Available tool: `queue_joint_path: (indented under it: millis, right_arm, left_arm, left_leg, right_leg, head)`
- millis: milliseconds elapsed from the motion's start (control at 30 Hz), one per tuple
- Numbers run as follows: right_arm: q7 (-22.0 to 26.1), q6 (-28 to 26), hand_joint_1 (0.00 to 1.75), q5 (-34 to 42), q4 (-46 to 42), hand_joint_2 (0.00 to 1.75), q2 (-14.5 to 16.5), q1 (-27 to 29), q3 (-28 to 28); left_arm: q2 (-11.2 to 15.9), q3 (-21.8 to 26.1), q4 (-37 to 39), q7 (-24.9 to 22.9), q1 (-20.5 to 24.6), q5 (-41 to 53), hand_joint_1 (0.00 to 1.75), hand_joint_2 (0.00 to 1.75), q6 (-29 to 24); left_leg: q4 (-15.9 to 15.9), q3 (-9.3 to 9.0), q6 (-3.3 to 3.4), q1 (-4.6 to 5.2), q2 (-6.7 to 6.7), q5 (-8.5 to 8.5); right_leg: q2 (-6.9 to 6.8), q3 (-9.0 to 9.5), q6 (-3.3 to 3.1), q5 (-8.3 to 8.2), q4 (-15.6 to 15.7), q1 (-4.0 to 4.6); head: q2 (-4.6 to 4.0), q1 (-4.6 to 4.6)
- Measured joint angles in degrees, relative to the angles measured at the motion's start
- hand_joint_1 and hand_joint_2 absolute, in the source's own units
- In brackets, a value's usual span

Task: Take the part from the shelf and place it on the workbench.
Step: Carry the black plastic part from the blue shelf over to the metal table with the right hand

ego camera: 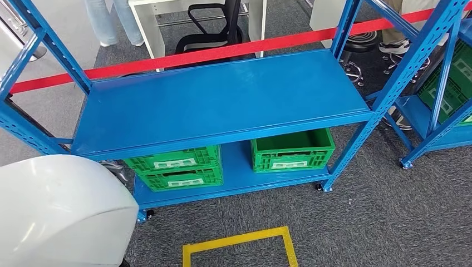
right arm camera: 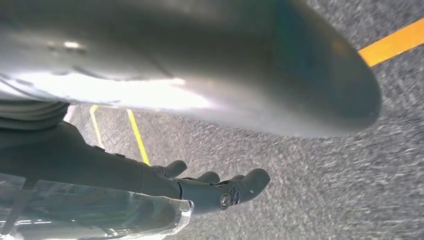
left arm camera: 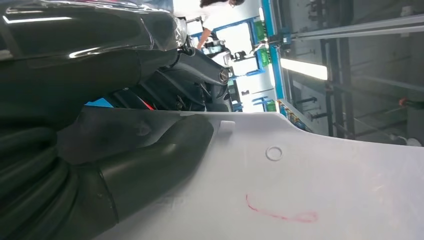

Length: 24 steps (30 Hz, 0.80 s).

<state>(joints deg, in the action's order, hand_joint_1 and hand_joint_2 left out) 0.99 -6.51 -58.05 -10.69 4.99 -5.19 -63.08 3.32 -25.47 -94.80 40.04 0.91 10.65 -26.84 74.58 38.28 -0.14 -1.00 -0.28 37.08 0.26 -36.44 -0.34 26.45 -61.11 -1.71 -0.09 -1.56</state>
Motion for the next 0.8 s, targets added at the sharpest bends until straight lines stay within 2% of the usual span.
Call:
queue_joint_path:
  millis: [33,67,100,133,167,200,267,300,333,367,400,433,467,500,533,567,600,633,667,700,767,800]
  right_arm:
    - [-0.02,0.0,0.0,-0.01,0.0,0.0,0.01,-0.02,0.0]
    - [-0.03,0.01,0.0,-0.01,0.01,0.0,0.13,-0.07,0.0]
    - [-0.05,0.02,0.0,-0.02,0.02,0.0,0.25,-0.11,0.0]
    - [-0.1,0.05,0.0,-0.05,0.04,0.0,0.38,-0.15,0.0]
    - [-0.17,0.11,0.0,-0.08,0.06,0.0,0.49,-0.18,0.0]
    - [-0.25,0.17,0.0,-0.1,0.08,0.0,0.52,-0.21,0.0]
    - [-0.36,0.24,0.0,-0.1,0.15,0.0,0.64,-0.28,0.02]
    - [-0.38,0.19,0.0,-0.1,0.18,0.0,0.68,-0.32,0.02]
    - [-0.39,0.11,0.0,-0.1,0.2,0.0,0.69,-0.35,0.03]
    - [-0.39,0.02,0.0,-0.14,0.2,0.0,0.63,-0.4,0.03]
    - [-0.39,-0.08,0.0,-0.22,0.2,0.0,0.57,-0.43,0.02]
    - [-0.45,-0.17,0.0,-0.33,0.2,0.0,0.53,-0.45,0.03]
    - [-0.57,-0.23,0.0,-0.45,0.21,0.0,0.52,-0.48,0.03]
    - [-0.71,-0.29,0.0,-0.55,0.21,0.0,0.56,-0.49,0.04]
    - [-0.84,-0.36,0.0,-0.6,0.21,0.0,0.58,-0.52,0.04]
    - [-0.92,-0.43,0.0,-0.63,0.21,0.0,0.59,-0.58,0.04]
    - [-0.94,-0.5,0.0,-0.65,0.2,0.0,0.58,-0.69,0.04]
    - [-0.93,-0.56,0.0,-0.65,0.2,0.0,0.57,-0.81,0.06]
    - [-0.92,-0.61,0.0,-0.66,0.21,0.0,0.58,-0.91,0.09]
    - [-0.91,-0.61,0.0,-0.69,0.21,0.0,0.61,-0.96,0.15]
    - [-0.91,-0.61,0.0,-0.86,0.25,0.0,0.76,-0.93,0.29]
    - [-0.95,-0.6,0.0,-1.0,0.26,0.0,0.84,-0.98,0.36]
  left_arm:
    - [0.05,-0.08,0.01,0.0,0.07,0.01,1.75,1.75,-0.02]
    - [0.09,-0.18,-0.02,0.0,0.2,0.02,1.75,1.75,-0.03]
    - [0.13,-0.27,-0.05,0.0,0.4,0.04,1.75,1.75,-0.04]
    - [0.17,-0.34,-0.07,0.01,0.62,0.07,1.75,1.75,-0.05]
    - [0.22,-0.38,-0.09,0.02,0.83,0.08,1.75,1.75,-0.06]
    - [0.28,-0.39,-0.07,0.02,0.98,0.09,1.75,1.75,-0.07]
    - [0.36,-0.42,-0.01,0.02,1.26,0.08,1.75,1.75,-0.1]
    - [0.37,-0.43,0.03,0.02,1.4,0.08,1.75,1.75,-0.16]
    - [0.37,-0.43,0.06,0.02,1.49,0.08,1.75,1.75,-0.34]
    - [0.38,-0.42,0.1,0.02,1.46,0.07,1.75,1.75,-0.63]
    - [0.42,-0.41,0.14,0.02,1.32,0.07,1.75,1.75,-0.97]
    - [0.47,-0.39,0.17,0.02,1.08,0.08,1.75,1.75,-1.37]
    - [0.54,-0.39,0.2,0.01,0.82,0.11,1.75,1.75,-1.71]
    - [0.62,-0.39,0.23,0.0,0.57,0.14,1.75,1.75,-1.97]
    - [0.71,-0.39,0.25,0.0,0.34,0.18,1.75,1.75,-2.17]
    - [0.79,-0.39,0.26,0.0,0.18,0.21,1.75,1.75,-2.27]
    - [0.87,-0.38,0.25,0.01,0.07,0.3,1.75,1.75,-2.35]
    - [0.93,-0.38,0.25,0.01,0.0,0.44,1.75,1.75,-2.43]
    - [0.98,-0.38,0.25,0.01,-0.08,0.6,1.75,1.75,-2.51]
    - [1.01,-0.38,0.25,0.01,-0.19,0.82,1.75,1.75,-2.62]
    - [1.09,-0.36,0.23,0.02,-0.55,1.17,1.75,1.75,-2.87]
    - [1.19,-0.33,0.22,0.02,-0.8,1.36,1.75,1.75,-3.03]
  left_leg:
    - [-2.61,-2.24,0.65,0.3,-0.02,-1.35]
    - [-6.7,-5.34,1.59,0.82,-0.04,-2.62]
    - [-11.1,-8.45,2.5,1.45,0.02,-3.22]
    - [-14.47,-10.73,3.08,2.01,0.16,-3.52]
    - [-16.53,-12.0,3.42,2.5,0.26,-3.51]
    - [-17.31,-12.23,3.42,2.78,0.38,-3.61]
    - [-18.06,-11.47,3.28,2.75,0.53,-5.16]
    - [-18.55,-10.97,3.3,2.57,0.6,-6.09]
    - [-19.01,-10.34,3.33,2.35,0.69,-7.06]
    - [-19.18,-9.69,3.36,2.2,0.8,-7.84]
    - [-19.21,-8.91,3.48,2.17,0.81,-8.48]
    - [-19.14,-8.16,3.48,2.17,0.91,-9.1]
    - [-19.04,-7.44,3.47,2.18,1.02,-9.67]
    - [-18.87,-6.68,3.41,2.18,1.11,-10.21]
    - [-18.62,-5.91,3.31,2.18,1.17,-10.71]
    - [-18.28,-5.2,3.17,2.18,1.21,-11.1]
    - [-17.83,-4.47,2.97,2.27,1.24,-11.42]
    - [-17.41,-3.94,2.73,2.35,1.25,-11.68]
    - [-17.05,-3.56,2.49,2.43,1.28,-11.92]
    - [-16.85,-3.27,2.24,2.5,1.3,-12.24]
    - [-16.67,-2.89,1.74,2.43,1.17,-12.68]
    - [-16.11,-2.5,1.35,2.34,0.96,-11.85]
  right_leg:
    - [-0.01,-0.53,-0.05,-0.48,0.0,0.29]
    - [-0.02,-0.93,-0.08,-0.95,0.01,0.42]
    - [0.01,-1.2,0.02,-1.39,0.02,0.57]
    - [0.0,-1.32,0.2,-1.85,0.12,0.55]
    - [-0.05,-1.35,0.51,-2.31,0.29,0.4]
    - [-0.11,-1.35,0.9,-2.84,0.58,0.33]
    - [-0.23,-1.53,1.63,-3.59,1.1,0.2]
    - [-0.24,-1.9,1.86,-2.79,0.65,0.26]
    - [-0.23,-2.49,2.05,-0.92,-0.81,0.32]
    - [-0.22,-3.29,2.17,1.91,-3.55,0.32]
    - [-0.22,-4.09,2.32,4.75,-6.89,0.36]
    - [-0.22,-4.68,2.49,6.73,-10.44,0.37]
    - [-0.22,-4.81,2.6,7.49,-13.05,0.39]
    - [-0.23,-3.91,2.64,6.81,-13.69,0.4]
    - [-0.24,-2.01,2.62,5.43,-12.37,0.39]
    - [-0.25,0.86,2.53,4.06,-8.99,0.38]
    - [-0.25,4.15,2.41,3.47,-4.59,0.41]
    - [-0.21,6.56,2.19,3.57,-0.96,0.49]
    - [-0.17,8.01,1.98,4.04,1.61,0.58]
    - [-0.14,8.43,1.69,4.47,2.74,0.7]
    - [-0.22,7.64,0.84,3.96,2.94,0.63]
    - [-0.31,7.17,0.34,3.48,2.93,0.49]
  head:
    - [0.0,0.0]
    - [0.0,0.03]
    - [0.0,0.06]
    - [0.0,0.07]
    - [0.0,0.07]
    - [0.0,0.03]
    - [0.0,0.0]
    - [0.0,0.06]
    - [0.0,0.18]
    - [0.0,0.26]
    - [0.0,0.35]
    - [0.0,0.38]
    - [0.0,0.37]
    - [0.0,0.38]
    - [0.0,0.39]
    - [0.0,0.4]
    - [0.0,0.41]
    - [0.0,0.35]
    - [0.0,0.33]
    - [0.0,0.28]
    - [0.0,0.33]
    - [0.0,0.25]
